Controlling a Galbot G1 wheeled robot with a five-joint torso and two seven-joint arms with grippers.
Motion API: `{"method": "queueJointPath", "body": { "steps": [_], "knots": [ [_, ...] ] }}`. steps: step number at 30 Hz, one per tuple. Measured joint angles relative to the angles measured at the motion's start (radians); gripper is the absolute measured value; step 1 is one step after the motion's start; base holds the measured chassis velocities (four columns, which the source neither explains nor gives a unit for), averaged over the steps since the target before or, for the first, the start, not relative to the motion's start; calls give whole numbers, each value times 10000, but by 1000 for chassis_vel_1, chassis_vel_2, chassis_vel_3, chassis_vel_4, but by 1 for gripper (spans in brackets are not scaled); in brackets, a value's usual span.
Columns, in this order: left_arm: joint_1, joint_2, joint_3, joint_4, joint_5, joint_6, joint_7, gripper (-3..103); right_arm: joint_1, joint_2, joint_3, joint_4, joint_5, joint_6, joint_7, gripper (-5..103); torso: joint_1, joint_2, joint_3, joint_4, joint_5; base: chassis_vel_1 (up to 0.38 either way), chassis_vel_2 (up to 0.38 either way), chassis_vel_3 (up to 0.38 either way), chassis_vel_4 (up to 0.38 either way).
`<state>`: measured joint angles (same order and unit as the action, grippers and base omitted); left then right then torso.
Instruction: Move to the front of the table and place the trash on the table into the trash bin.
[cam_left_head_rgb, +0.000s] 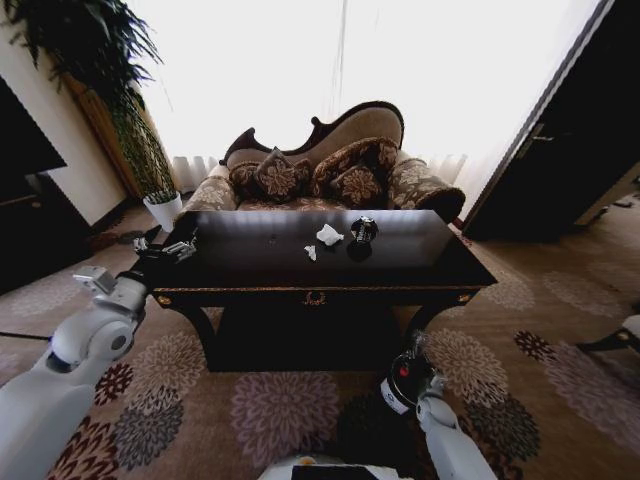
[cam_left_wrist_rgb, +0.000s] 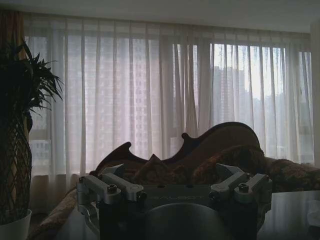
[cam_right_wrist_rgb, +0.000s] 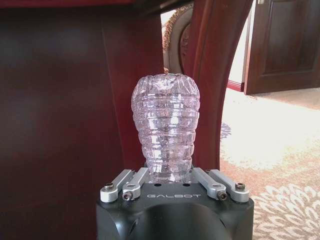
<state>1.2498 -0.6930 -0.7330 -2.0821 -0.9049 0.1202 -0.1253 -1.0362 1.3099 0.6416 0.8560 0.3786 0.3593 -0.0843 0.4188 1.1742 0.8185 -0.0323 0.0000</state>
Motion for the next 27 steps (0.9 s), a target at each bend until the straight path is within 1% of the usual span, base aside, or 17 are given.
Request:
{"method": "queueJointPath", "body": {
  "steps": [4, 9, 15, 16, 17, 18, 19, 22, 24, 27],
  "knots": [
    [-6, 0, 8, 4, 0, 3, -4, 100, 437, -66, -8, -828, 120, 7, -192, 23, 0, 0, 0, -2, 1, 0, 0, 0, 0],
    [-8, 0, 14, 6, 0, 5, -4, 100, 630, -59, 129, -1062, 573, -126, -225, 23, 0, 1, 0, -1, 1, 0, 0, 0, 0],
    [-11, -1, 18, 10, 0, 6, -5, 100, 744, -177, 284, -1347, 598, -146, -252, 23, 0, 0, 0, -1, 0, 0, 0, 0, 0],
    [-12, -2, 19, 11, 1, 6, -5, 100, 773, -222, 370, -1472, 596, -127, -319, 20, 0, 0, 0, -2, 1, 0, 0, 0, 0],
    [-13, -3, 20, 12, 1, 6, -5, 100, 791, -253, 422, -1553, 599, -94, -359, 20, 0, 0, 0, -3, 2, 0, 0, 0, 0],
    [-14, -4, 21, 12, 2, 6, -4, 100, 810, -289, 468, -1633, 608, -58, -401, 24, 0, 0, 0, -2, 1, 0, 0, 0, 0],
    [-14, -4, 21, 12, 2, 6, -4, 100, 810, -289, 468, -1633, 608, -58, -401, 24, 0, 0, 0, -2, 1, 0, 0, 0, 0],
    [-14, -5, 24, 15, 5, 6, -5, 100, 819, -385, 573, -1754, 716, -15, -483, 40, 0, 0, -1, -2, 1, 0, 0, 0, 0],
    [-14, -5, 25, 15, 5, 6, -5, 100, 816, -402, 608, -1760, 753, -11, -500, 40, 0, 0, -1, -2, 1, 0, 0, 0, 0],
    [-14, -6, 27, 15, 8, 6, -5, 100, 760, -414, 708, -1630, 943, 21, -550, 56, 0, 0, -1, -3, 2, 0, 0, 0, 0]
  ]
}}
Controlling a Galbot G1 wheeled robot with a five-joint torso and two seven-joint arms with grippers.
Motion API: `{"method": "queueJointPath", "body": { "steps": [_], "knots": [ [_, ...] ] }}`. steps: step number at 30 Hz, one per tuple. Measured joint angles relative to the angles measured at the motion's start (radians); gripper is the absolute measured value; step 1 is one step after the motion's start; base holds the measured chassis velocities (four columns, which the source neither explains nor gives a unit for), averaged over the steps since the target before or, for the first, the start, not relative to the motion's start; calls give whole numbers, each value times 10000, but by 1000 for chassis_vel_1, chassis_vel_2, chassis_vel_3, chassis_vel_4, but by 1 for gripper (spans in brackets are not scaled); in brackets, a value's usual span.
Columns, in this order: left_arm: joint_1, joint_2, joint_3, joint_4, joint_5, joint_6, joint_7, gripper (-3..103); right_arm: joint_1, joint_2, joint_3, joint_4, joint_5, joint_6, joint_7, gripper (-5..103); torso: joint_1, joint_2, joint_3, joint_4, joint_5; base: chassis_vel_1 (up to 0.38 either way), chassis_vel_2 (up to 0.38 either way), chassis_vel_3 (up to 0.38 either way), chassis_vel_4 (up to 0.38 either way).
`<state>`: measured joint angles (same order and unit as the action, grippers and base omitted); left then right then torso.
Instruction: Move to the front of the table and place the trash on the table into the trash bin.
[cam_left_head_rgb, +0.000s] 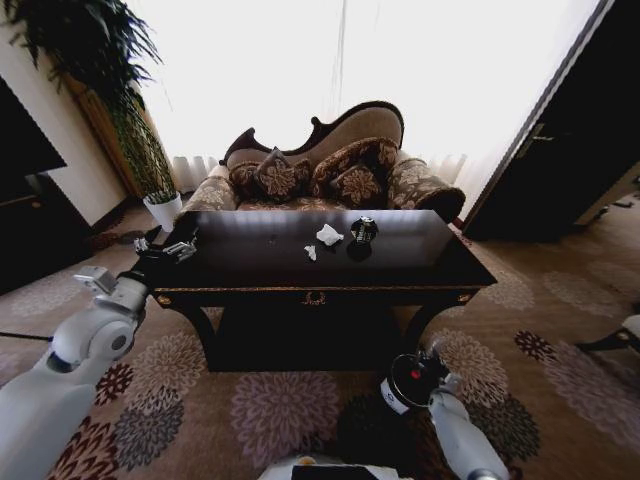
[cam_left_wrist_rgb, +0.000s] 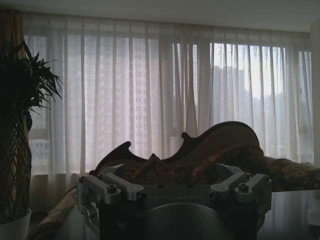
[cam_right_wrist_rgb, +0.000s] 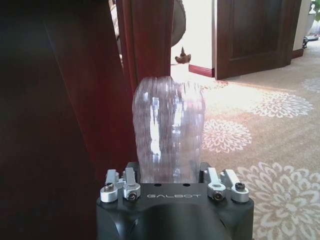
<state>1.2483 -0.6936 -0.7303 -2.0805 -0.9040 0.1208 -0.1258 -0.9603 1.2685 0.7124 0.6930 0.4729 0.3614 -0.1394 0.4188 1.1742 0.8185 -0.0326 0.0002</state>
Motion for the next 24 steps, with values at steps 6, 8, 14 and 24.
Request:
{"method": "queueJointPath", "body": {
  "steps": [6, 8, 14, 24],
  "knots": [
    [0, -1, 1, 0, 4, 0, 0, 100, -144, 34, 32, 156, 40, 45, -42, 78, -1, 0, 0, 1, -1, 0, 0, 0, 0],
    [0, 0, 1, 1, 5, 0, 0, 100, -246, 62, 44, 259, 34, 67, -56, 84, 0, 0, 0, 1, -2, 0, 0, 0, 0],
    [-1, -1, 1, 0, 6, 0, 2, 100, -1038, 125, 161, 1228, 7, 91, 68, 100, 0, 0, 0, 4, -2, 0, 0, 0, 0],
    [-1, -1, 2, 1, 6, -4, 6, 100, -4816, 430, 952, 6134, 415, -249, 508, 100, -3, 1, -2, 0, -4, 0, 0, 0, 0]
  ]
}}
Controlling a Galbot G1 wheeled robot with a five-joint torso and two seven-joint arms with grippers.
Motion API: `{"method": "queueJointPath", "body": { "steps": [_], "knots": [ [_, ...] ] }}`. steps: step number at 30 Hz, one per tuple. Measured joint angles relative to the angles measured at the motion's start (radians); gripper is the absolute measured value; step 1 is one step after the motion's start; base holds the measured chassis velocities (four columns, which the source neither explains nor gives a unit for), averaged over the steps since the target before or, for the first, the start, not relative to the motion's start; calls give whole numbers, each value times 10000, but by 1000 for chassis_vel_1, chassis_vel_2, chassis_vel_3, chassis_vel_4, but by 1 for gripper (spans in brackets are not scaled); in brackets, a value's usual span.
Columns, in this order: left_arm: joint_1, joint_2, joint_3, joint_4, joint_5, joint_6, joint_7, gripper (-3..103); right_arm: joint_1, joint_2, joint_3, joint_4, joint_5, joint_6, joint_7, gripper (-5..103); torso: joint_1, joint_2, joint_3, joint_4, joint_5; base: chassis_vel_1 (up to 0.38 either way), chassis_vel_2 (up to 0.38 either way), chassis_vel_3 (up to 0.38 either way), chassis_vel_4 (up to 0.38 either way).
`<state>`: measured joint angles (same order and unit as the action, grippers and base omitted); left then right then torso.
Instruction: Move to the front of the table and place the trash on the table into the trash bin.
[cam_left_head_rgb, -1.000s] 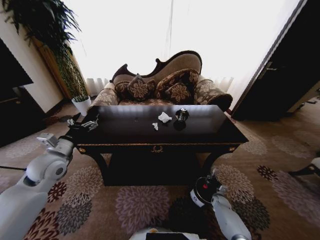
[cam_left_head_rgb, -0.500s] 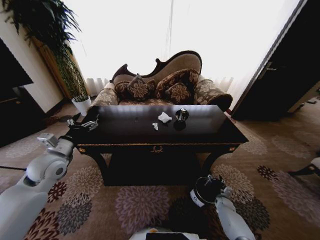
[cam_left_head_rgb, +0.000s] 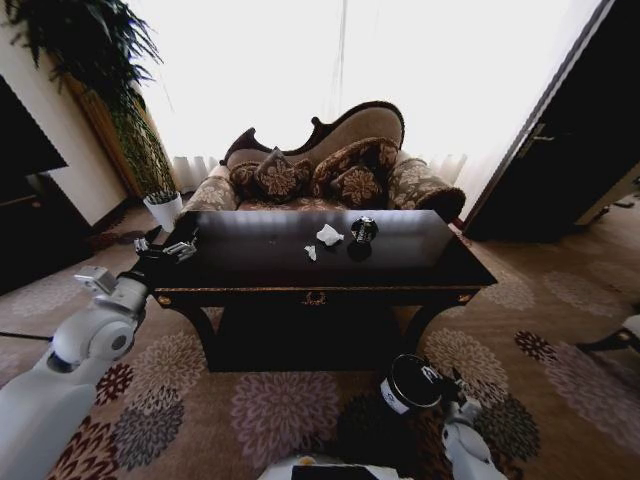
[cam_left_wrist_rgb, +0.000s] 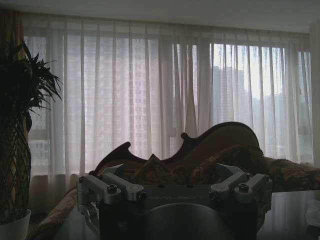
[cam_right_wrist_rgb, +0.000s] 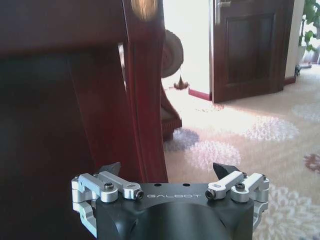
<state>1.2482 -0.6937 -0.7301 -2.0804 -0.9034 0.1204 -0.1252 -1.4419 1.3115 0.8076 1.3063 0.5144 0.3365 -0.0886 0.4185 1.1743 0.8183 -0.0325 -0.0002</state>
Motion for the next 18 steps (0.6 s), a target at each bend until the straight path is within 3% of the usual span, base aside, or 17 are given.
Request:
{"method": "queueJointPath", "body": {
  "steps": [2, 5, 6, 9, 18],
  "knots": [
    [0, 0, 0, 0, 0, -1, 1, 100, -383, 31, 108, 546, 99, -37, 5, 100, 0, 0, 0, 3, 1, 0, 0, 0, 0],
    [-1, 0, 0, 1, 2, -2, -1, 100, -2117, 243, 551, 3084, 608, -331, 85, 100, 0, 0, 0, -1, 3, 0, 0, 0, 0],
    [-1, 0, 0, 1, 2, -2, -1, 100, -2117, 243, 551, 3084, 608, -331, 85, 100, 0, 0, 0, -1, 3, 0, 0, 0, 0],
    [-1, 0, 0, 0, 1, -2, 1, 100, -3267, 402, 961, 5315, 805, -585, 289, 100, -1, 1, -1, -1, -1, 0, 0, 0, 0],
    [-1, 0, 1, 0, 0, -2, -1, 100, -3794, -59, 1467, 8071, 1247, -1448, 788, 100, 1, 0, 2, 0, 1, 0, 0, 0, 0]
  ]
}}
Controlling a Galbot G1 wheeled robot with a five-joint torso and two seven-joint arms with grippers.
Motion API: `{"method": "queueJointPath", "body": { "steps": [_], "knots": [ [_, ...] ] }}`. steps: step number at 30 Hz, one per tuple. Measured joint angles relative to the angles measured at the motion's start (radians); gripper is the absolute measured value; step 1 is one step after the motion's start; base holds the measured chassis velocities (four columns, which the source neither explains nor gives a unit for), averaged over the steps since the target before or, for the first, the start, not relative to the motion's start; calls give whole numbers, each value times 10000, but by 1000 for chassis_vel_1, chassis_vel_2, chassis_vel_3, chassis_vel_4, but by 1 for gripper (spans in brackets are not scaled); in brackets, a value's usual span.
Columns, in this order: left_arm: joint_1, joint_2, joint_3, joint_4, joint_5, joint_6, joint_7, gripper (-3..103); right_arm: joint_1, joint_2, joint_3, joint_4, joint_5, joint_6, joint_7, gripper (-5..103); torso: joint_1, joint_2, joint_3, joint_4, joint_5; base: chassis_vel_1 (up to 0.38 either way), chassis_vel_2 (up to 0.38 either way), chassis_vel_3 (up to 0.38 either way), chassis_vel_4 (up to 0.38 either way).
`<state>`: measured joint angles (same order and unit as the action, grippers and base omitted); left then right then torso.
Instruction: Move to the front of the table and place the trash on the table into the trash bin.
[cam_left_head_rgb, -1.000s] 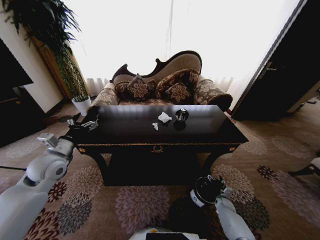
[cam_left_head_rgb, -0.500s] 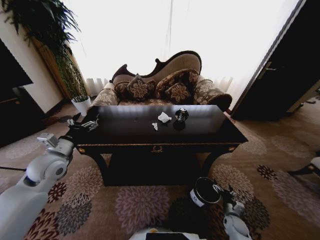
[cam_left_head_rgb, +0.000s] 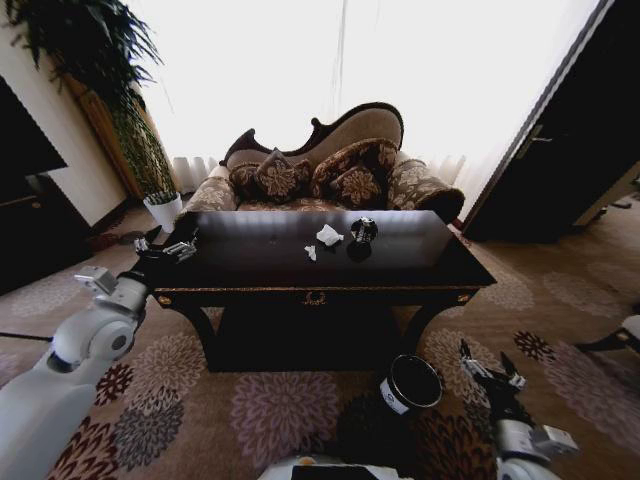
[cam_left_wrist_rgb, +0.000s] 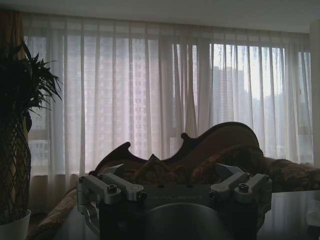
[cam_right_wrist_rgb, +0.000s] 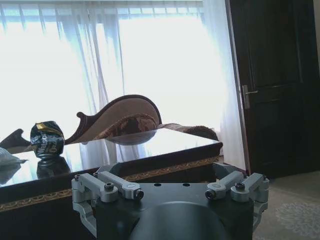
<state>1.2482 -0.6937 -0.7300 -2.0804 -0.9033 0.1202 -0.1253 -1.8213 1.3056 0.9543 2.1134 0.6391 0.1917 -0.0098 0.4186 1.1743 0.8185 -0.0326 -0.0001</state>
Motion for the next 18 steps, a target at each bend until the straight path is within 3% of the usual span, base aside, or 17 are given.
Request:
{"method": "queueJointPath", "body": {
  "steps": [5, 8, 9, 11, 18],
  "knots": [
    [0, 0, -1, 0, 0, 0, 0, 100, 623, -936, -212, 747, 28, -759, 346, 100, 0, 0, 0, 0, 3, 0, 0, 0, 0],
    [1, -1, -1, 0, 0, 1, 0, 100, 1161, -2243, -578, 902, 124, -1272, 605, 100, 1, -1, 1, 2, 2, 0, 0, 0, 0],
    [1, -1, -1, 0, 0, 1, 0, 100, 1161, -2243, -578, 902, 124, -1272, 605, 100, 1, -1, 1, 2, 2, 0, 0, 0, 0],
    [1, -1, -1, -1, -1, 2, 0, 100, 1741, -3181, -974, 766, 225, -1546, 808, 100, 2, 0, 1, 2, 2, 0, 0, 0, 0],
    [0, -1, -3, -1, -1, 3, 1, 100, 3298, -4578, -2216, -198, 966, -1919, 986, 100, 2, -1, 1, 2, 5, 0, 0, 0, 0]
  ]
}}
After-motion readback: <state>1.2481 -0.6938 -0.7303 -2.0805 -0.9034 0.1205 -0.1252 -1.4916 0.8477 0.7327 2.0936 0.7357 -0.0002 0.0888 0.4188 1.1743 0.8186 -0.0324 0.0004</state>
